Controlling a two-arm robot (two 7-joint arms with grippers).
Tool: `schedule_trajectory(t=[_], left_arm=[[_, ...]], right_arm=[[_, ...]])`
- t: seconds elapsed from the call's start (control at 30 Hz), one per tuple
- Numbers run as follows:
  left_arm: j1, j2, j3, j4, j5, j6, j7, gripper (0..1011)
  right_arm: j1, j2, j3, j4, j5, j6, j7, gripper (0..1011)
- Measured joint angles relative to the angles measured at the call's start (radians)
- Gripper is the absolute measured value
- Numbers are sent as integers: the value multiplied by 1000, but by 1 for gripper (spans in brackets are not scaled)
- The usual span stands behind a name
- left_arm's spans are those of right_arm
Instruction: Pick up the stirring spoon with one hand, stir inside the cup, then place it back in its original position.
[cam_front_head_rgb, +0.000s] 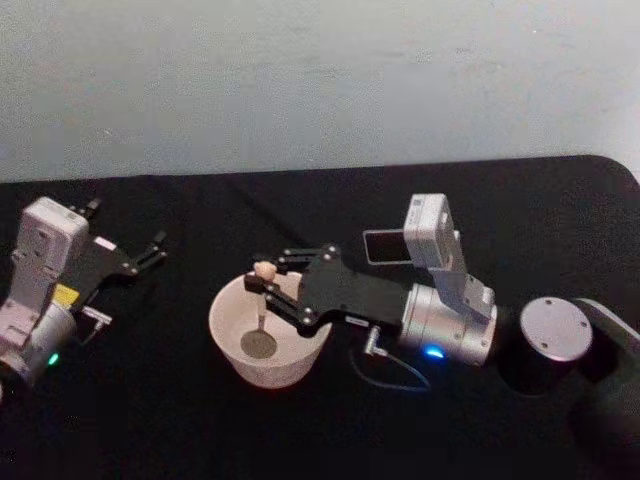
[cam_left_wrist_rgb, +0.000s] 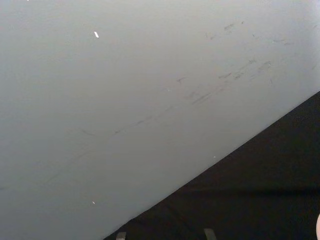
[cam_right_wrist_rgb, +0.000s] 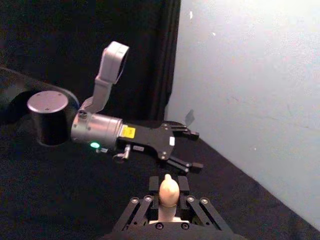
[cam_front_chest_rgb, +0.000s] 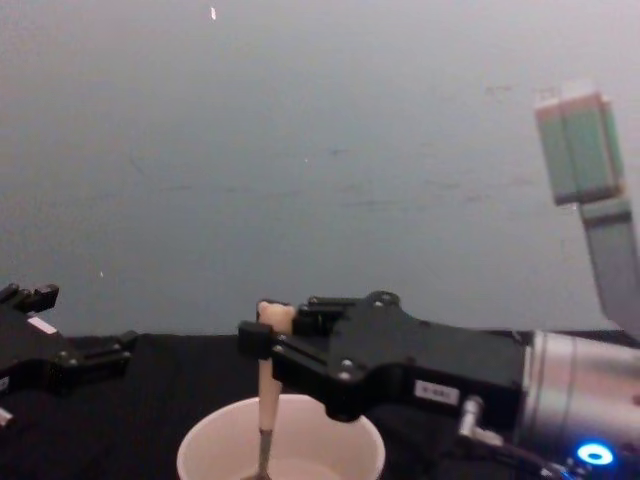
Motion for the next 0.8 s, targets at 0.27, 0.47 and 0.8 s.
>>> schedule_trajectory(t=[0.27,0.47,0.8], left_arm=[[0,0,0,0,0,0,0,1001],[0,0,0,0,0,0,0,1001],[0,0,0,0,0,0,0,1001]], right_arm=[[44,-36,6,70,-6,-16,-21,214],[56,-35,18,96,-18,-26,-33,214],[28,6,45,55,-18,-21,-40,214]])
